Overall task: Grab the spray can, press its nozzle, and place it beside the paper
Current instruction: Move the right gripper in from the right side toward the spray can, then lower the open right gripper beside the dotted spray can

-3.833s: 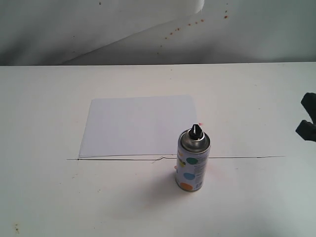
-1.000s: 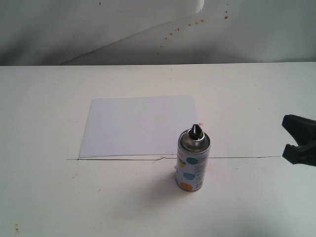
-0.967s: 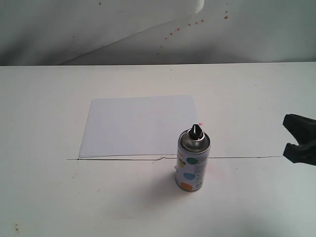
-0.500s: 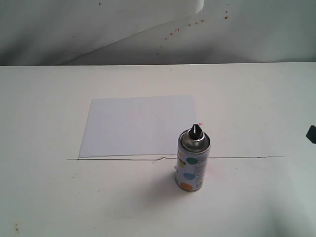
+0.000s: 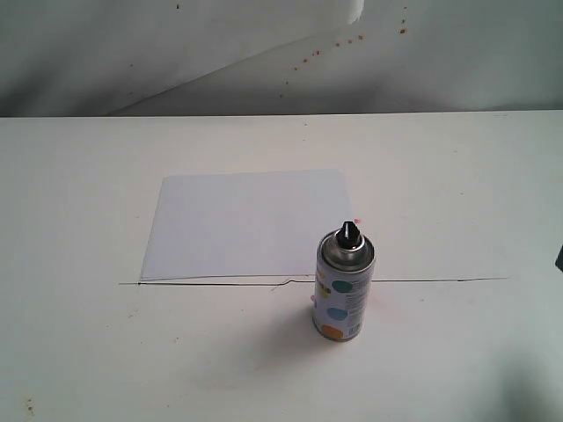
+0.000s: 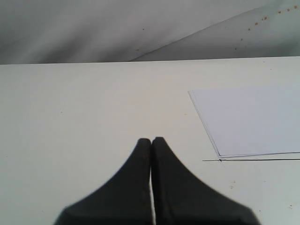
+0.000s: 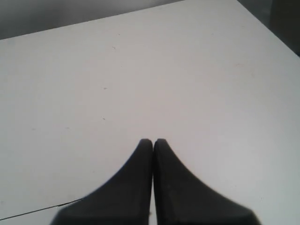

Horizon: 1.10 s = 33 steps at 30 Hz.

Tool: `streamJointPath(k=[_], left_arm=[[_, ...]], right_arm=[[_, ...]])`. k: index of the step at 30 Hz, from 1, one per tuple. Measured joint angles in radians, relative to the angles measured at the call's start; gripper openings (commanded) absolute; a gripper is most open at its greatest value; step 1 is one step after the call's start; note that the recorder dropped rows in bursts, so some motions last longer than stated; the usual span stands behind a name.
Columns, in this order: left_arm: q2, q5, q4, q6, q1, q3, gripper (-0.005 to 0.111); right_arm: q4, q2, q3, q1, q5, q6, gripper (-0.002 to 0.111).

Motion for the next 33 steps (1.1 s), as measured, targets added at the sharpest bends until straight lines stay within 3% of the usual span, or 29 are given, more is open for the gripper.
streamJointPath(k=[12,19,33], left_arm=[[0.000,0.000,0.000,0.000,0.000,0.000,0.000],[0.000,0.000,0.000,0.000,0.000,0.000,0.000],[0.000,0.000,0.000,0.000,0.000,0.000,0.000]], right_arm=[[-0.144,0.000,0.000,0.031,-0.063,-0.037,0.000],[-0.288,0.000,0.000,0.173,-0.053,0.028,0.000],[-0.285,0.000,0.000,0.459,0.094,0.102,0.000]])
